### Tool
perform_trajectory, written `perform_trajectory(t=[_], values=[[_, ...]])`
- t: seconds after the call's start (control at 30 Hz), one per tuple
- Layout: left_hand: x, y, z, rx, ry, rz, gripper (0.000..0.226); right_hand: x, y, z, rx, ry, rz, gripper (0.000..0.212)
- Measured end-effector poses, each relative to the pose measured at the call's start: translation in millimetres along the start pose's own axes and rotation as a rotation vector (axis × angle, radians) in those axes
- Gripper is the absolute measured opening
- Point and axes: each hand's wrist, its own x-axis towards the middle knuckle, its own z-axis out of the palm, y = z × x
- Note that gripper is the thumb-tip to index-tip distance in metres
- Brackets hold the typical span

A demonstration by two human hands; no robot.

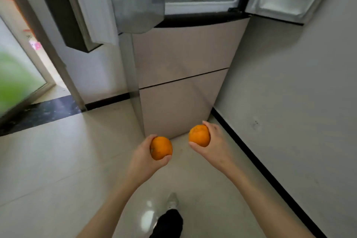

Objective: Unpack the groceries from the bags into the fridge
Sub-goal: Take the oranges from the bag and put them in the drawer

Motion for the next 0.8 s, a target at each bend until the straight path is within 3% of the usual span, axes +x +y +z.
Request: perform_trajectory(t=[0.23,0.5,0.8], values=[[136.2,67.7,54.6,0.012,0.021,0.095,0.074,120.5,39.8,-72.5,0.001,0.048,0.047,0.082],[265.1,161.2,77.9,0.032,0.082,0.184,0.076,245.4,45.0,-149.0,0.073,0.07,-0.048,0.093],[365.8,232.0,54.7,0.008,0.267,0.241,0.07,386.2,27.2,-200.7,0.225,0.105,-0.194,0.071]])
